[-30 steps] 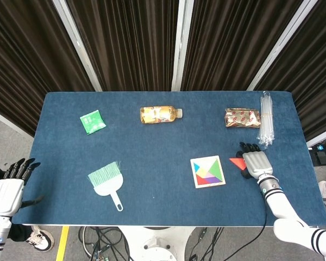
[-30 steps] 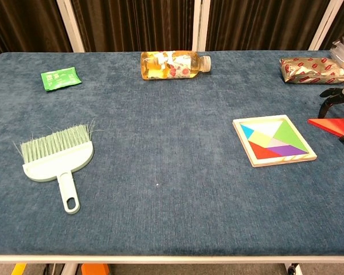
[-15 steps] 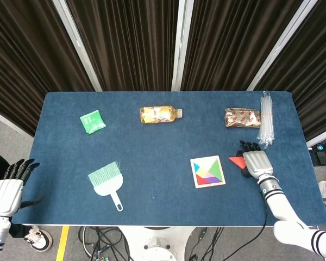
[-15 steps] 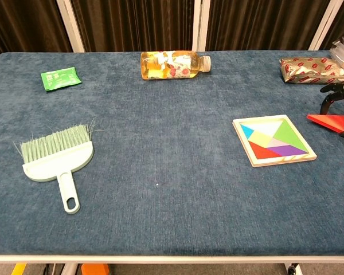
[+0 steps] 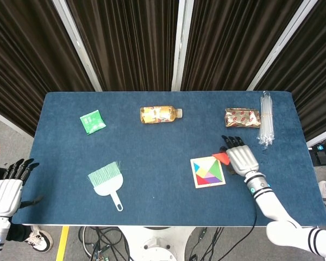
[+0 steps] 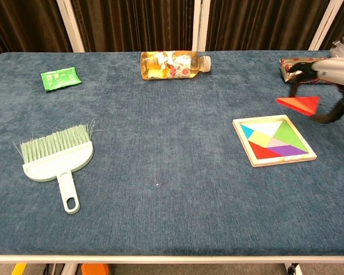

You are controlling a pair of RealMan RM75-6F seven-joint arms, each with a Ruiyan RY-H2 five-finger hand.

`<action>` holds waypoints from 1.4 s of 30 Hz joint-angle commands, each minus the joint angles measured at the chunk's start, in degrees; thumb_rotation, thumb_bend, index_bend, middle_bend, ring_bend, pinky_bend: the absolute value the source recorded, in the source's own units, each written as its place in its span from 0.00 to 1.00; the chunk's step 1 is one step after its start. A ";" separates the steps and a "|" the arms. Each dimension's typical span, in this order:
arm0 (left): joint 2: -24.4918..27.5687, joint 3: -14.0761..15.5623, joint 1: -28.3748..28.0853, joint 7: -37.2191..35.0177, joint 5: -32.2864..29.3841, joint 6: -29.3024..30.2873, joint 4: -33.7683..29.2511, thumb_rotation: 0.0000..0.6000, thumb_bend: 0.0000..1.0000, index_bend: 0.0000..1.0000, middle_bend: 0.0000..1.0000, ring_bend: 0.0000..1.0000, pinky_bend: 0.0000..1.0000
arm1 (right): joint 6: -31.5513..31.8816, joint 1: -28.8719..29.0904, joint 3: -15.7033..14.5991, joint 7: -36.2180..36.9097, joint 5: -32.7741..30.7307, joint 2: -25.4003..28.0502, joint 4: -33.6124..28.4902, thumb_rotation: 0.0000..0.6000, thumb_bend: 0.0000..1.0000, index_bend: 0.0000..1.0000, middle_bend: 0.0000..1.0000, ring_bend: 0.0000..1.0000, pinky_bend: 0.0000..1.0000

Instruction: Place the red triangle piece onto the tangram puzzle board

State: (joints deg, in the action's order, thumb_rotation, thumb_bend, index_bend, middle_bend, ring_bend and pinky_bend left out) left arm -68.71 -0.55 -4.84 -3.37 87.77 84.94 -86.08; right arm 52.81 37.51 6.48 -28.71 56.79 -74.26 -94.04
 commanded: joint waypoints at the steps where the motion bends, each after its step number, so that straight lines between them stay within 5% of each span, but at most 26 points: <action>1: 0.03 0.00 0.07 -0.33 0.04 0.11 0.24 1.00 0.00 0.17 0.10 0.02 0.11 | 0.42 1.60 0.17 -2.54 -1.55 -2.27 -1.21 1.00 0.28 0.52 0.00 0.00 0.00; 23: -0.55 0.17 0.21 -3.03 0.11 -0.01 2.38 1.00 0.00 0.17 0.10 0.02 0.11 | 5.12 4.10 -0.05 -8.79 -11.61 -7.53 -4.31 1.00 0.27 0.53 0.00 0.00 0.00; 35: -1.04 0.34 0.33 -5.46 0.28 0.02 3.91 1.00 0.00 0.17 0.10 0.02 0.11 | 6.57 11.84 1.97 -19.46 -29.71 -6.47 -7.86 1.00 0.27 0.54 0.00 0.00 0.00; 42: -1.28 0.42 0.55 -7.05 0.28 0.23 5.14 1.00 0.00 0.17 0.10 0.02 0.11 | 9.02 14.12 1.42 -21.58 -34.36 -8.40 -7.70 1.00 0.27 0.54 0.00 0.00 0.00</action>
State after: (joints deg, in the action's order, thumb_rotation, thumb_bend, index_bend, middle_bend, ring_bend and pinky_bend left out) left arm -69.98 -0.15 -4.32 -10.38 88.04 85.13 -80.98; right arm 61.50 51.35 8.04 -49.99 22.77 -82.35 -101.79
